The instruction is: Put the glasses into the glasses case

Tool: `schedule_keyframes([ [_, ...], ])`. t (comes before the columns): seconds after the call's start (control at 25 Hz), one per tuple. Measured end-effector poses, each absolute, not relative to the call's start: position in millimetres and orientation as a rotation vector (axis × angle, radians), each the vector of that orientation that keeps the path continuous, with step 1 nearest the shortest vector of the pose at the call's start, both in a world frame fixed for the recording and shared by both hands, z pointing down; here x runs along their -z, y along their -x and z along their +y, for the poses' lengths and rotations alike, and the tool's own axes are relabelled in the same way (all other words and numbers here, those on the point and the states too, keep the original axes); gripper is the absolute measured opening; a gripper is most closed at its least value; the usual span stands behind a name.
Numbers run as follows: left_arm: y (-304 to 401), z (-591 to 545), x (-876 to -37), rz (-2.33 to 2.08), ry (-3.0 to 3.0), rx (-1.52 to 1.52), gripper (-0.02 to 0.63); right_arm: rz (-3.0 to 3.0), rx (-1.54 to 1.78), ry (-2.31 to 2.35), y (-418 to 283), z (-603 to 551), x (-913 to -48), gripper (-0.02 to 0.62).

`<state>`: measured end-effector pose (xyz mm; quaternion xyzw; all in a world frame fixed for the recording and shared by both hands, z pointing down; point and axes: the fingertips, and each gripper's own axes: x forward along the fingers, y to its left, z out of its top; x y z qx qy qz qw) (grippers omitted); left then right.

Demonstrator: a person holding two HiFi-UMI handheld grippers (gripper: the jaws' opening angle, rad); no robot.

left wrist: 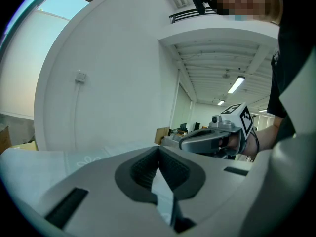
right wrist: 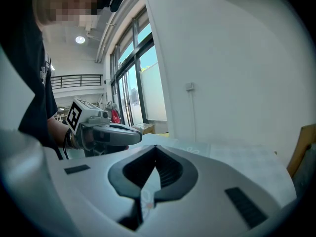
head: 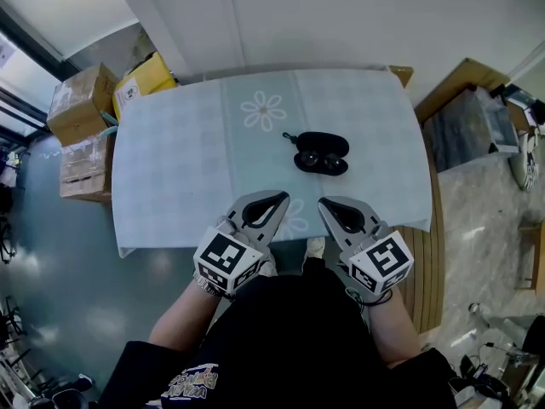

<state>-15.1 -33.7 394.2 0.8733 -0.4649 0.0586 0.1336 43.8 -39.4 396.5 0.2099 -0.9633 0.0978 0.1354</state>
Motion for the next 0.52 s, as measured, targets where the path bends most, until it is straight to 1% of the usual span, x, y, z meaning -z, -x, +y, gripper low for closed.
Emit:
schedule_keyframes([
  [0.52, 14.5, -29.4, -392.3, -1.351, -2.534, -0.170, 0.028, -2.794, -0.285, -0.606, -44.0, -36.1, -395.4, 0.023],
])
